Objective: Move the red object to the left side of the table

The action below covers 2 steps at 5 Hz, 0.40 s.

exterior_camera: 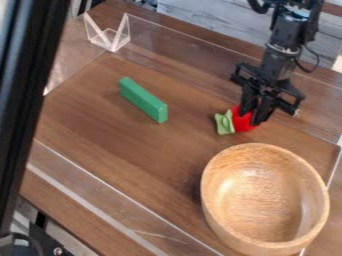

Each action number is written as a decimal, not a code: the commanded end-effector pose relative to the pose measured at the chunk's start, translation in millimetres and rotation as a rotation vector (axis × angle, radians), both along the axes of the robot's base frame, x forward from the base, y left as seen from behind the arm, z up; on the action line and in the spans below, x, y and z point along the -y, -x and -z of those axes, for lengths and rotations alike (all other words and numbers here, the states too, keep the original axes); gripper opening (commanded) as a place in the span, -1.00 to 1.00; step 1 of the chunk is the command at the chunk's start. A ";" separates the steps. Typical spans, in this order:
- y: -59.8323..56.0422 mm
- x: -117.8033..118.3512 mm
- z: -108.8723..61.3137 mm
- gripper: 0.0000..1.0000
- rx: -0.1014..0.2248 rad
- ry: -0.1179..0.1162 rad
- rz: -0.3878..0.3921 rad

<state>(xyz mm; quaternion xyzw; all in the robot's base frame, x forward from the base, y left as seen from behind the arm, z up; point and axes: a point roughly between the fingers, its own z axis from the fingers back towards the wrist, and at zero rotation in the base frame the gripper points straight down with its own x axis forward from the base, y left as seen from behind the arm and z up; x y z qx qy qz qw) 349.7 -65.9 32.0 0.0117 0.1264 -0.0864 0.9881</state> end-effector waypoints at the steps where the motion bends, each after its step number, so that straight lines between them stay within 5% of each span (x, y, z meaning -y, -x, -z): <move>1: 1.4 -6.6 -57.8 -1.00 0.112 0.005 0.002; 2: 16.1 -30.1 -105.9 -1.00 0.205 0.018 -0.023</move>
